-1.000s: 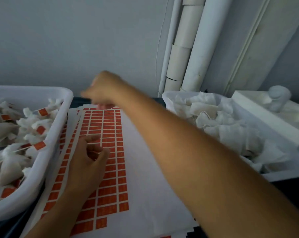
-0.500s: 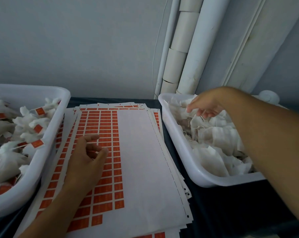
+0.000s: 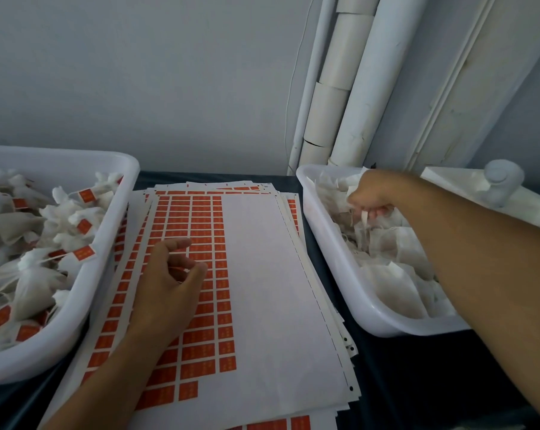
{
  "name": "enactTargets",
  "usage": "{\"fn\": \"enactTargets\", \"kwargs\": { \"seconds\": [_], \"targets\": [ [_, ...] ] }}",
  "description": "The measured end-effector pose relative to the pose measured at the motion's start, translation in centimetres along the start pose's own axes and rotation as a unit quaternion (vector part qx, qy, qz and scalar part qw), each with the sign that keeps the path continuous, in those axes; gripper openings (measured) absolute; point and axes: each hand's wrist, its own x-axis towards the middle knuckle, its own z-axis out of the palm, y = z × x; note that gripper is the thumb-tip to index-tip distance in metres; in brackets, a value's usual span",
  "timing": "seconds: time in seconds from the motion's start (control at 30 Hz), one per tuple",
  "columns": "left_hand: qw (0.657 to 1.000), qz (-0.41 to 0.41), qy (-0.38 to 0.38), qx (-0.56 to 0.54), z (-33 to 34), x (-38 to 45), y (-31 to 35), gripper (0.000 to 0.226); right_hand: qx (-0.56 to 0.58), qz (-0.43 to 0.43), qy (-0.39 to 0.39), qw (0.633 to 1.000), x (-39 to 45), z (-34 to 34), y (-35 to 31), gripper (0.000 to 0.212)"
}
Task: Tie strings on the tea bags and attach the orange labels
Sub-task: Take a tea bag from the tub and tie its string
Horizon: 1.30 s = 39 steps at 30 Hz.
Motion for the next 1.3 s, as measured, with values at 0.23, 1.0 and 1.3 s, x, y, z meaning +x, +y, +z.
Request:
{"fn": "enactTargets", "kwargs": {
  "seconds": [0.23, 1.0, 1.3],
  "targets": [
    [1.000, -0.004, -0.006, -0.002, -0.2, -0.1, 0.4, 0.037, -0.150, -0.071, 0.259, 0.951, -0.7, -4.4, -1.5, 0.065],
    [0.919, -0.114, -0.193, -0.326, -2.9, -1.4, 2.9, 0.050, 0.317, -0.512, 0.033, 0.798, -12.2, 8.2, -15.1, 0.053],
    [0.989, 0.017, -0.068, -0.132, -1.5, -1.2, 1.9, 0.016, 0.402, -0.384, 0.087, 0.827, -10.3, 13.2, -12.6, 0.048]
  ]
}}
